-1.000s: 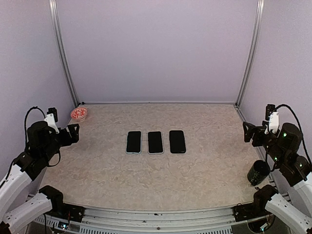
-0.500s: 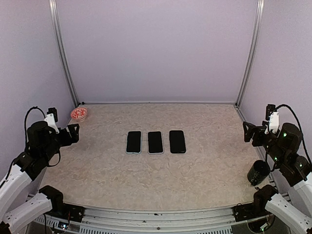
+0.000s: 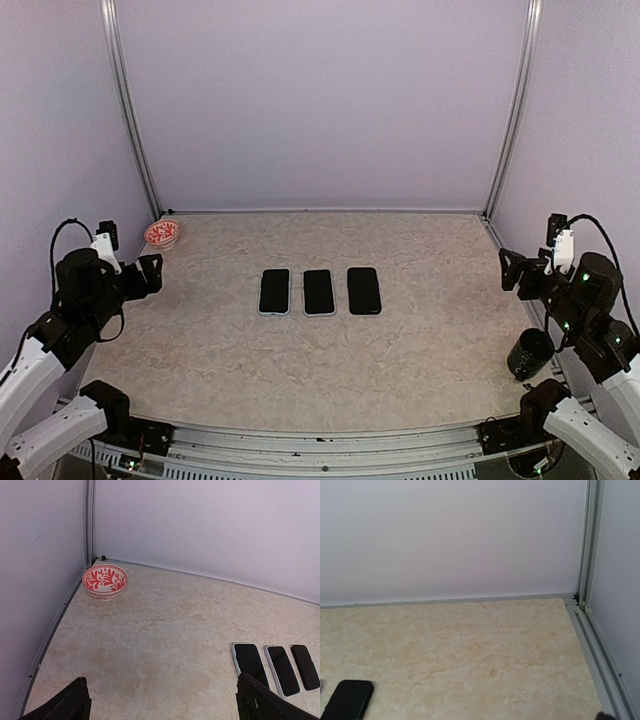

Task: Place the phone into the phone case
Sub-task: Reset both arms

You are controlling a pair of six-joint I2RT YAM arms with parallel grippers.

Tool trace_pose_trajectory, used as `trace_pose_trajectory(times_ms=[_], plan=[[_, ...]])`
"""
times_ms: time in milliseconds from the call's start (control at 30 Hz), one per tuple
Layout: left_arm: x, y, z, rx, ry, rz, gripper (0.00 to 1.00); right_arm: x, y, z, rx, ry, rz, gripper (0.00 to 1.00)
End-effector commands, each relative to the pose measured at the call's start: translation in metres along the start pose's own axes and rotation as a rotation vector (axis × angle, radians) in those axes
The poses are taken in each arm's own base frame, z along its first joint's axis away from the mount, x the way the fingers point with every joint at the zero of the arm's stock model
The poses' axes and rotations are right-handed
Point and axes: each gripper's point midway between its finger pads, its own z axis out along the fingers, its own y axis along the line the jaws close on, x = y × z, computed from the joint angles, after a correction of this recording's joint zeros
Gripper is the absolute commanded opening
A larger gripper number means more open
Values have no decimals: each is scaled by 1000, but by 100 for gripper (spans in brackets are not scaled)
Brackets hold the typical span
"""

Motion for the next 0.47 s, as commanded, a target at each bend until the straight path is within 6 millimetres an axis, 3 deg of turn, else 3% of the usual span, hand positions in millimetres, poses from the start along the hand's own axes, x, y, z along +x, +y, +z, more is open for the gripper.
trace_pose_trajectory(times_ms=[0, 433], plan=[[-2, -1, 0, 2, -9, 1, 99, -13, -2, -5, 4, -32, 27, 99], [-2, -1, 1, -3, -7, 2, 99, -16, 1, -5, -12, -31, 24, 99]])
